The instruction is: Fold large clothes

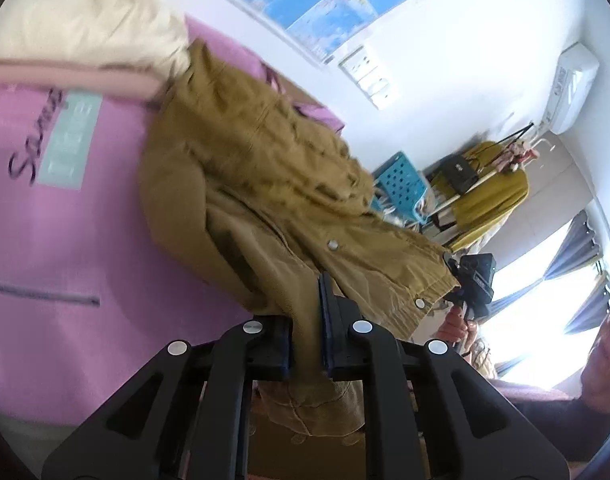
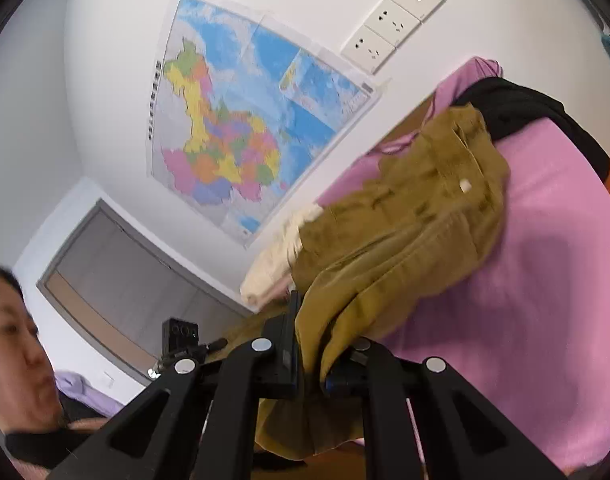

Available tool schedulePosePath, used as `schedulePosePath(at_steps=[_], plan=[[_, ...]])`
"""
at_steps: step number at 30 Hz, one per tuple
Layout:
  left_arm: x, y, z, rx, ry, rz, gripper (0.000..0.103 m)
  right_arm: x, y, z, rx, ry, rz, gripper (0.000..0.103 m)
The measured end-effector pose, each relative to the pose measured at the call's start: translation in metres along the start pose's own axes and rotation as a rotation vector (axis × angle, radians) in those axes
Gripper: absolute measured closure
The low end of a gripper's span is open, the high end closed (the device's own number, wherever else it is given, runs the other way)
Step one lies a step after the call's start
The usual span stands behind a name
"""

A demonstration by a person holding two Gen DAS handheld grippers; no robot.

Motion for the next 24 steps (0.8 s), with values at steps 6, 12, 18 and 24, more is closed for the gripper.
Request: schedulePosePath(at_steps=[6, 12, 18, 24], plan=[[-0.015, 0.007, 0.046, -0.029, -0.012, 0.007, 0.089, 0.009, -0.015, 0.050, -0.018, 0.032, 0.006, 0.094], [-0.027, 0.003, 0.095, -0.040, -0.046, 0.034, 0.088, 0.005, -0.036, 0.101, -0.024, 0.033, -0.005, 0.094], [-0.023, -0.012, 0.138, -0.040, -0.044, 0.060, 0.087, -0.009, -0.064, 0.143, -0.010, 0.007, -0.034, 0.094], [-0.014, -0.032, 0.174, -0.039, -0.028, 0.086, 0.087, -0.029, -0.092, 0.171, 0.004, -0.031, -0.071, 0.093]])
Point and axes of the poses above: each gripper's, at about its wrist camera, not at the fingertips, and y roughly against the way its jaws point, x to its left, z to its top, the point moved 6 cm from there along -y, roughly the way its jaws point, and after that the axes turned 4 degrees about y, right-handed, at the moved point
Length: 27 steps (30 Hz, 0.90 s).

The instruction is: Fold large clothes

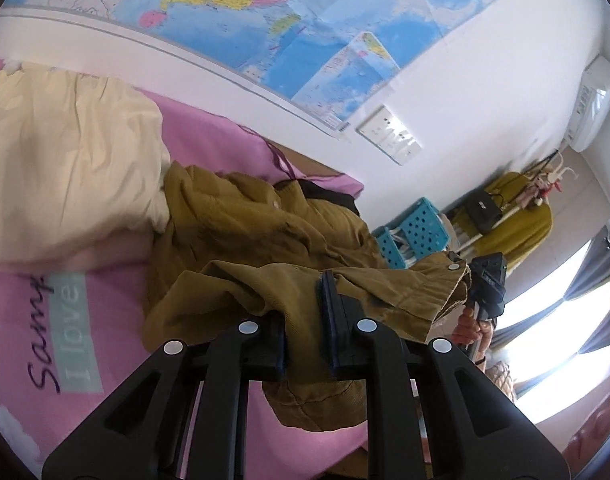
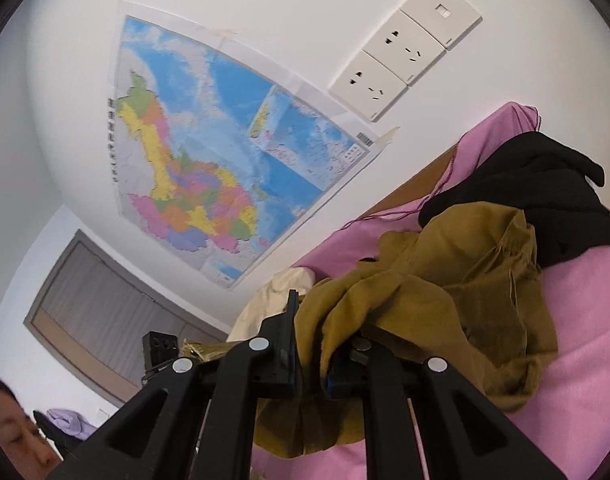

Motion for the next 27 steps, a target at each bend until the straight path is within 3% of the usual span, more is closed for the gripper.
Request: schedulePosePath(at_steps=[16, 27], plan=[[0.041, -0.058, 0.056, 0.020, 0.071, 0.123, 0.086, -0.064, -0.068, 0.044, 0.069, -0.150, -0.110, 0.091], [0.061, -0.096, 0.070, 0.039, 0.068, 0.273, 0.086, -0.106, -0.100, 0.048, 0.125, -0.249, -0.186, 0.089]])
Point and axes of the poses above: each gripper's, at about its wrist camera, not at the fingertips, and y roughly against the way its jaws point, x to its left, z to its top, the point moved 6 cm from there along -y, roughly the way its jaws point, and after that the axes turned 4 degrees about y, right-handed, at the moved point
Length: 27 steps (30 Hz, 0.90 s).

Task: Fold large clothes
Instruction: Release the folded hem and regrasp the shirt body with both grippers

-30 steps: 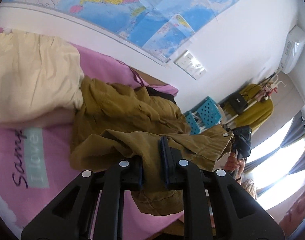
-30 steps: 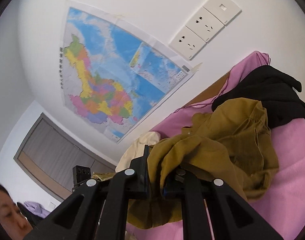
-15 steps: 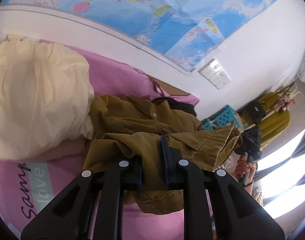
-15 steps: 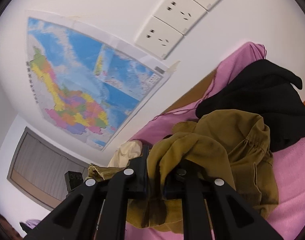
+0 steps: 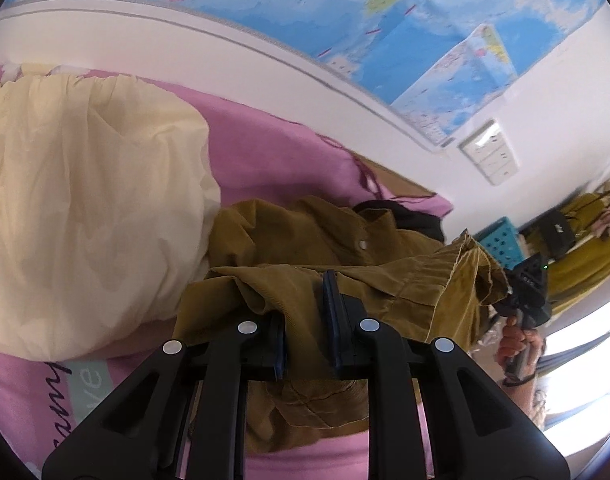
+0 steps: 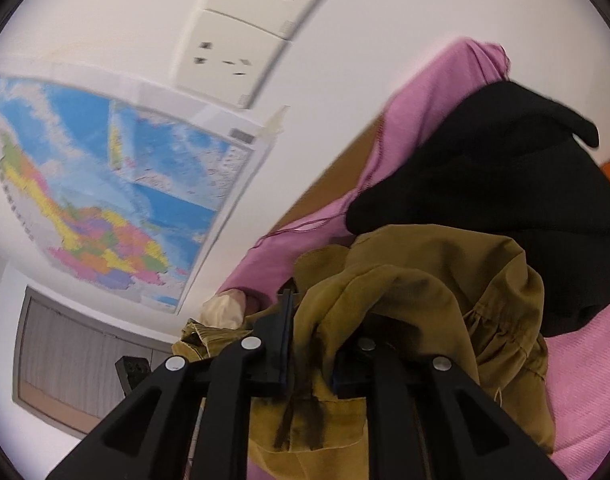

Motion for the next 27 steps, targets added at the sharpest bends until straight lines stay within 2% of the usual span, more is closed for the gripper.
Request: schedulePosePath(at_steps=[4, 5, 7, 9, 10, 12, 14, 16, 17, 18, 20, 23, 27], plan=[[0.000, -0.006, 0.001, -0.001, 0.000, 0.028, 0.083, -0.012, -0.014, 0.003, 0.013, -0.038, -0.019, 0.089], [-0.001, -0.004, 0.002, -0.006, 0.002, 0.016, 0.075, -0.014, -0.015, 0.003, 0.015, -0.045, -0.021, 0.089], [-0.006, 0.005, 0.001, -0.036, 0.000, -0.007, 0.068, -0.019, -0.020, 0.003, 0.022, -0.061, -0.030, 0.089], [-0.014, 0.019, 0.000, -0.080, -0.018, -0.040, 0.049, -0.022, -0.022, 0.003, 0.028, -0.070, -0.032, 0.088], [-0.021, 0.027, -0.001, -0.109, -0.038, -0.044, 0.043, -0.024, -0.023, 0.003, 0.030, -0.078, -0.032, 0.088], [-0.033, 0.042, -0.002, -0.170, -0.091, -0.031, 0.019, -0.026, -0.025, 0.004, 0.035, -0.092, -0.030, 0.086], [-0.049, 0.059, -0.005, -0.226, -0.156, -0.040, 0.017, -0.028, -0.026, 0.004, 0.035, -0.110, -0.020, 0.082], [-0.067, 0.061, -0.015, -0.223, -0.237, -0.063, 0.016, -0.029, -0.029, 0.005, 0.036, -0.124, -0.016, 0.079], [-0.074, 0.054, -0.021, -0.204, -0.267, -0.059, 0.015, -0.028, -0.029, 0.005, 0.034, -0.130, -0.003, 0.072], [-0.081, 0.037, -0.032, -0.153, -0.312, -0.042, 0.015, -0.026, -0.028, 0.006, 0.030, -0.131, 0.010, 0.061], [-0.088, 0.004, -0.048, -0.062, -0.361, -0.010, 0.018, -0.019, -0.024, 0.009, 0.007, -0.129, 0.040, 0.047], [-0.083, -0.045, -0.063, 0.065, -0.346, -0.002, 0.029, -0.001, -0.014, 0.014, -0.024, -0.064, 0.028, 0.040], [-0.064, -0.086, -0.059, 0.122, -0.282, 0.029, 0.032, 0.031, 0.001, 0.010, -0.046, 0.109, -0.031, 0.039]])
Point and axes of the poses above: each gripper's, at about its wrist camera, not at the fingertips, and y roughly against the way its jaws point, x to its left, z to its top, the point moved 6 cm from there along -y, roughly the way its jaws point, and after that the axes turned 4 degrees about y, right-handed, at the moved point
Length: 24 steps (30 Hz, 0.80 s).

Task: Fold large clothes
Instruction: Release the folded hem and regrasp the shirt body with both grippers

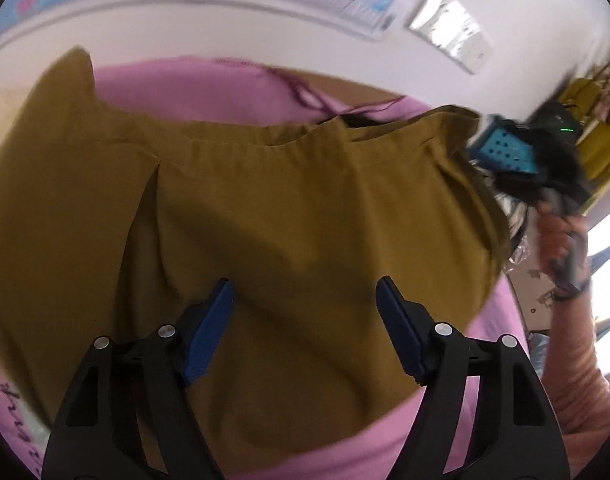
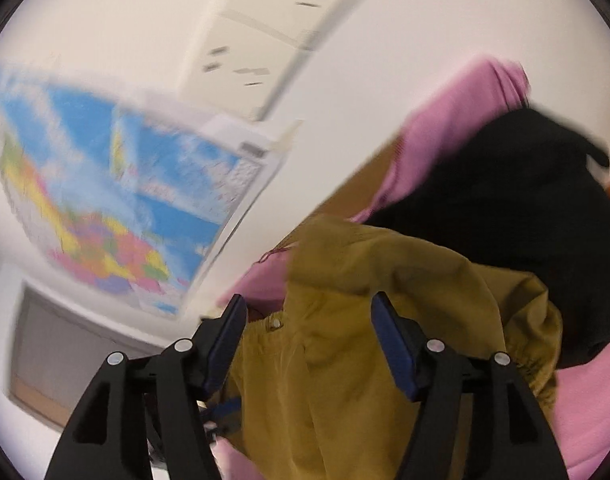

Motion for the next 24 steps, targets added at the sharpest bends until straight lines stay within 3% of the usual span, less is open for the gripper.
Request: schedulePosePath(at_steps=[4, 7, 10, 11, 14, 16, 19, 20, 21, 24], plan=[[0.008, -0.011, 0.001, 0.013, 0.033, -0.012, 0.032, 0.038, -0.012, -0.020, 0.018, 0.322, -0.165, 0.039], [0.012, -0.013, 0.001, 0.020, 0.044, -0.014, 0.032, 0.037, -0.039, -0.028, 0.043, 0.439, -0.285, 0.039], [0.013, -0.013, 0.000, 0.014, 0.045, -0.018, 0.032, 0.001, -0.062, -0.015, 0.061, 0.363, -0.360, 0.043], [0.014, -0.010, -0.001, 0.009, 0.042, -0.019, 0.032, -0.015, -0.067, -0.012, 0.072, 0.326, -0.377, 0.051], [0.010, -0.009, -0.005, -0.011, 0.029, -0.010, 0.032, -0.057, -0.072, -0.007, 0.087, 0.173, -0.359, 0.069], [0.008, -0.008, -0.006, -0.027, 0.021, 0.003, 0.032, -0.071, -0.067, -0.007, 0.075, 0.094, -0.302, 0.074], [0.003, -0.011, -0.007, -0.046, 0.000, 0.034, 0.031, -0.067, -0.054, -0.007, 0.066, 0.104, -0.309, 0.069], [0.002, -0.011, -0.008, -0.052, -0.008, 0.047, 0.031, -0.062, -0.049, -0.008, 0.056, 0.120, -0.310, 0.060], [0.001, -0.011, -0.008, -0.057, -0.016, 0.056, 0.030, -0.050, -0.041, -0.011, 0.042, 0.166, -0.309, 0.052], [-0.003, -0.012, -0.009, -0.068, -0.039, 0.088, 0.028, -0.018, -0.029, -0.022, 0.011, 0.306, -0.311, 0.045]])
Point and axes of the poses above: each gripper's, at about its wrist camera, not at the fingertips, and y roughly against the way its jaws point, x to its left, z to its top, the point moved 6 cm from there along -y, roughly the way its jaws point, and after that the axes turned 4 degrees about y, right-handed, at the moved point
